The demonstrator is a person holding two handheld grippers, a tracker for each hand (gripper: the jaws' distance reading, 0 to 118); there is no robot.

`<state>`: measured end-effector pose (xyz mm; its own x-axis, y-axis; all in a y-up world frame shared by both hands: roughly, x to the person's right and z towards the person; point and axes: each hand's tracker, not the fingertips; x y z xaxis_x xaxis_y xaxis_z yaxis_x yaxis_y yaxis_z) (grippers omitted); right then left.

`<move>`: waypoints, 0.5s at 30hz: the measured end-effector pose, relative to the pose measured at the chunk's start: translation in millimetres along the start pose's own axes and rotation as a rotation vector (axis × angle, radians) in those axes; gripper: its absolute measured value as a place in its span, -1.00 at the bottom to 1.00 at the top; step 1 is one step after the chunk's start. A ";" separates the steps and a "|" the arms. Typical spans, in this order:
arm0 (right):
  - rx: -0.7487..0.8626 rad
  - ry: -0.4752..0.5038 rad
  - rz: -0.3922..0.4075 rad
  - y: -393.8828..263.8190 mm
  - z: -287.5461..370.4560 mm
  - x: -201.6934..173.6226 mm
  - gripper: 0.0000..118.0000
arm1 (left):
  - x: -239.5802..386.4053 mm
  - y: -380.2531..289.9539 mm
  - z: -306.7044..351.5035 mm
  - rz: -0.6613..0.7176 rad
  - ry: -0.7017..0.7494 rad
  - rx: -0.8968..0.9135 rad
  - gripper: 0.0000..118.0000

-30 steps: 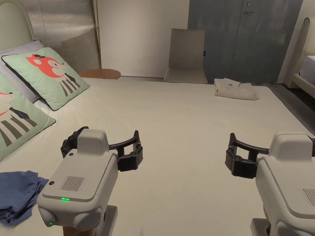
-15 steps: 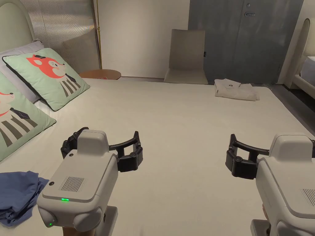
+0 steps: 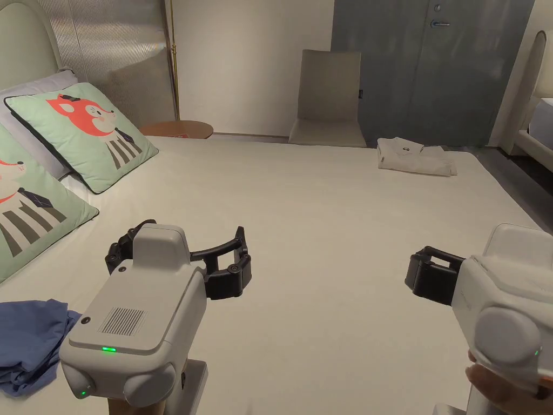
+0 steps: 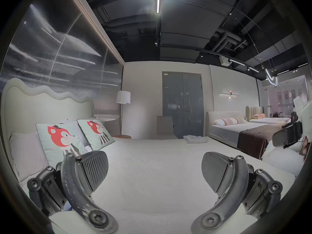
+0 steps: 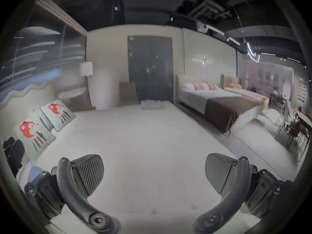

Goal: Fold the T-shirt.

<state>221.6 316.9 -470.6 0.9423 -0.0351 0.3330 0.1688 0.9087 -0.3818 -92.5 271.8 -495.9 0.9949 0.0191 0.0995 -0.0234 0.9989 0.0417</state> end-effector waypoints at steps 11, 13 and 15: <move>-0.017 0.023 -0.023 0.6 3.1 -1.4 1.00 | 0.5 0.8 -0.8 0.010 -0.005 0.003 0.87; -0.009 0.019 -0.010 0.2 1.8 -1.8 1.00 | 0.5 1.4 -0.7 0.008 -0.005 0.003 0.87; 0.008 0.024 0.002 -0.7 1.1 -1.8 1.00 | 0.6 2.0 -0.2 0.009 -0.004 0.005 0.87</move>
<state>219.4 316.9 -470.0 0.9492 -0.0426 0.3117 0.1643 0.9120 -0.3758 -91.9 273.8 -495.9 0.9942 0.0275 0.1038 -0.0324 0.9984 0.0459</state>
